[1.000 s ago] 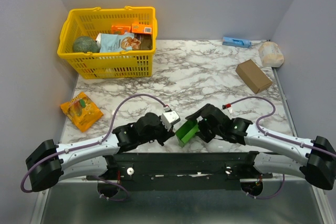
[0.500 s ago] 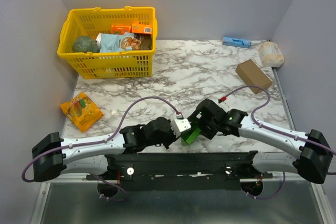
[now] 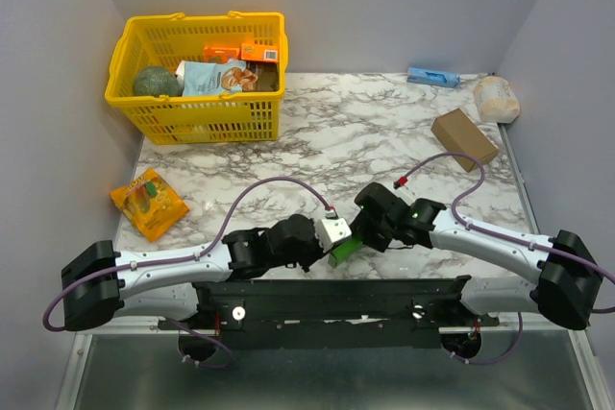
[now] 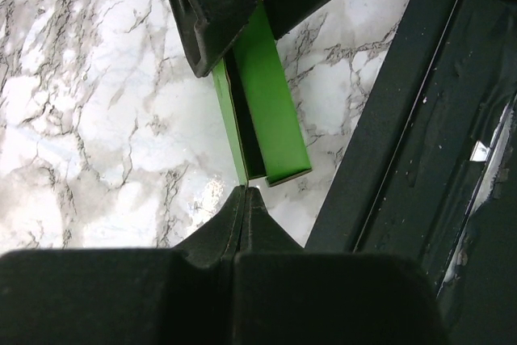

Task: Fold the paper box

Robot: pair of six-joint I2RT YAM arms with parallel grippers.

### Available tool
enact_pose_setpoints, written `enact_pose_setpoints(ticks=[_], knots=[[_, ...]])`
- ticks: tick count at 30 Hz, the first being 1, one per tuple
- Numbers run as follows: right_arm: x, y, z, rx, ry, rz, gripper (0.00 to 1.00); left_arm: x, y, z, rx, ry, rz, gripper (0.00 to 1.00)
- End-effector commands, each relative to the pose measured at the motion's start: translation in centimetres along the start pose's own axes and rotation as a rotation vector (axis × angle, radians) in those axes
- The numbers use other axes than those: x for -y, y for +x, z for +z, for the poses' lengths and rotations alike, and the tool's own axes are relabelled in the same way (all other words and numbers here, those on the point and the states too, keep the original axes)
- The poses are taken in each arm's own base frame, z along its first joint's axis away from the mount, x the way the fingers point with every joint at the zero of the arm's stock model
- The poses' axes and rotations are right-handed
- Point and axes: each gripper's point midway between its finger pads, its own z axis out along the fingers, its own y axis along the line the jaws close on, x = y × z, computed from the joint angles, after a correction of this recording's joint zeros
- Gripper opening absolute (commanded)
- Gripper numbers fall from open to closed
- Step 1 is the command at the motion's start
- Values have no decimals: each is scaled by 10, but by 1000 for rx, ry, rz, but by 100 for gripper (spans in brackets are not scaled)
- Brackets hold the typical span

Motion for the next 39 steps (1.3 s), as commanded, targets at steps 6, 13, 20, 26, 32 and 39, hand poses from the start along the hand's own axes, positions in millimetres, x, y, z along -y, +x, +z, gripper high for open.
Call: enact_pose_setpoints(ticks=[6, 13, 20, 26, 32, 39], knots=[[8, -2, 2, 13, 22, 61, 45, -10, -19, 1, 47, -69, -25, 7], [8, -9, 3, 50, 11, 109, 31, -23, -30, -2, 83, -119, -125, 46], [1, -17, 0, 86, -3, 136, 31, -31, -37, -23, 156, -133, -169, 77], [-5, -18, 2, 89, 2, 133, 31, -25, -35, -32, 170, -79, -193, 82], [-6, -21, -2, 102, 9, 171, 30, -9, -28, -22, 60, 1, -222, 76], [-6, -24, -2, 119, 23, 230, 30, -4, -23, -16, 23, 24, -233, 76]])
